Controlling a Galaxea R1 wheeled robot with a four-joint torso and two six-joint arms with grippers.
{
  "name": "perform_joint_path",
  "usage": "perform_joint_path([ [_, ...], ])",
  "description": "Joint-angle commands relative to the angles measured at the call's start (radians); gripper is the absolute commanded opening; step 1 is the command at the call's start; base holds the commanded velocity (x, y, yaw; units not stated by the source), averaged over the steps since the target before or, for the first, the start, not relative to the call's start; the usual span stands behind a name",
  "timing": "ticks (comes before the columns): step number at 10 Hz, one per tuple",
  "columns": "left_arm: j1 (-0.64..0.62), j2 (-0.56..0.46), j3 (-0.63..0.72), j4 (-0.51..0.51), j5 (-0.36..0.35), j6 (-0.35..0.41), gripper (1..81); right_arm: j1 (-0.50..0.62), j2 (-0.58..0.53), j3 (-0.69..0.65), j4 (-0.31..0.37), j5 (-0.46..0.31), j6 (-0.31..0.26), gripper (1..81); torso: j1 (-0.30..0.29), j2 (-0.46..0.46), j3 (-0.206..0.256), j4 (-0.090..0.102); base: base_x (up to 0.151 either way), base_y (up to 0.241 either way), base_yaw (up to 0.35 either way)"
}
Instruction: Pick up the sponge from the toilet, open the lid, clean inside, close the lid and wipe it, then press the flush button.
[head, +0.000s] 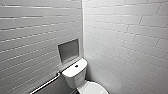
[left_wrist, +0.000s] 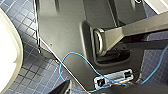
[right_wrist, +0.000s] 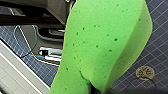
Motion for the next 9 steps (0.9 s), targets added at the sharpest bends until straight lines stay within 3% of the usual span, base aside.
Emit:
perform_joint_path([
  [1,-0.036,0.014,-0.031,-0.012,0.047,-0.001,81.1,0.050,0.006,-0.029,0.393,-0.002,-0.372,1.0,0.000,0.000,0.000,0.000,0.000,0.000,0.000],
  [2,-0.042,0.030,-0.044,-0.011,0.047,0.001,81.1,0.117,0.014,-0.070,0.802,-0.017,-0.759,1.0,0.000,0.000,0.000,0.000,0.000,0.000,0.000],
  [5,-0.051,0.077,-0.130,-0.014,0.047,-0.004,81.1,0.121,0.061,-0.105,0.790,-0.029,-0.768,1.0,0.000,0.000,0.000,0.000,0.000,0.000,0.000],
  [9,-0.050,0.067,-0.132,-0.038,0.045,-0.002,81.1,0.109,0.087,-0.113,0.790,-0.030,-0.769,1.0,0.000,0.000,0.000,0.000,0.017,0.000,0.000],
])
